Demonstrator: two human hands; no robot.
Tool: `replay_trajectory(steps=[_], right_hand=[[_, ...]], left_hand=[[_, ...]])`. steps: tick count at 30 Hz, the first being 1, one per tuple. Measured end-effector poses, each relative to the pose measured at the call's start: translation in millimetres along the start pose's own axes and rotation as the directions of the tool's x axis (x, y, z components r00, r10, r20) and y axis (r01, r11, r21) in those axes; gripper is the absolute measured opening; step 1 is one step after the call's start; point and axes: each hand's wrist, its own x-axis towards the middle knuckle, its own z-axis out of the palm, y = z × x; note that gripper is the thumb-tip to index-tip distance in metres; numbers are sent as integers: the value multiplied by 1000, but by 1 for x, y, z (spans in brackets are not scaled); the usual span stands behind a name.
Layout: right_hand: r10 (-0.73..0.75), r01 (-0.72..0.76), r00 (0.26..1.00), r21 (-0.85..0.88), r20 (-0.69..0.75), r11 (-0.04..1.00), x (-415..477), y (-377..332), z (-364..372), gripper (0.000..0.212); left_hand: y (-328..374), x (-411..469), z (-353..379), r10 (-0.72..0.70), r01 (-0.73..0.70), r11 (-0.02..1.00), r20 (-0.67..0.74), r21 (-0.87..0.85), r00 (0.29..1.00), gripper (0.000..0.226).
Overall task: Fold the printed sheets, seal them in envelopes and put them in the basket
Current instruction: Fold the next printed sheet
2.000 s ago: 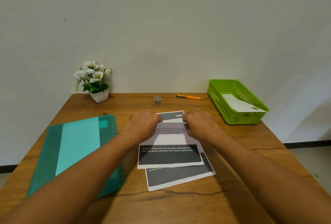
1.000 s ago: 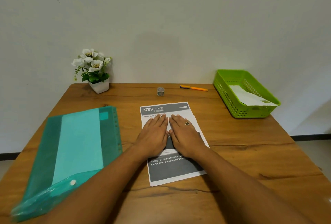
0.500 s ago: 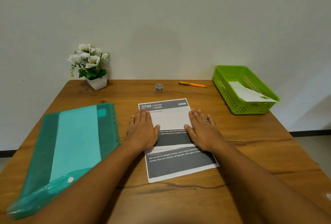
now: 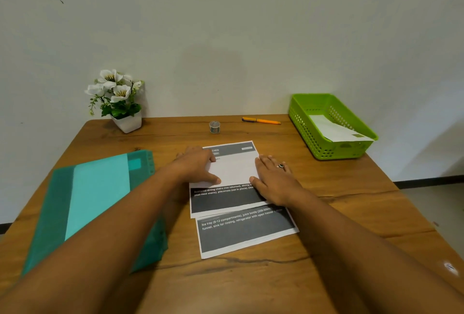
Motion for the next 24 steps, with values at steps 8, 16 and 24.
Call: replay_trajectory(steps=[8, 16, 24], right_hand=[[-67, 67, 997, 0, -31, 998, 3, -23, -46, 106], [-170, 164, 984, -104, -58, 981, 16, -58, -51, 99], [-129, 110, 989, -209, -78, 972, 3, -38, -49, 102]], left_hand=[[13, -13, 2, 98, -100, 995, -244, 6, 965, 57], [27, -29, 14, 206, -114, 963, -388, 245, 898, 75], [6, -41, 18, 160, -55, 967, -422, 250, 893, 74]])
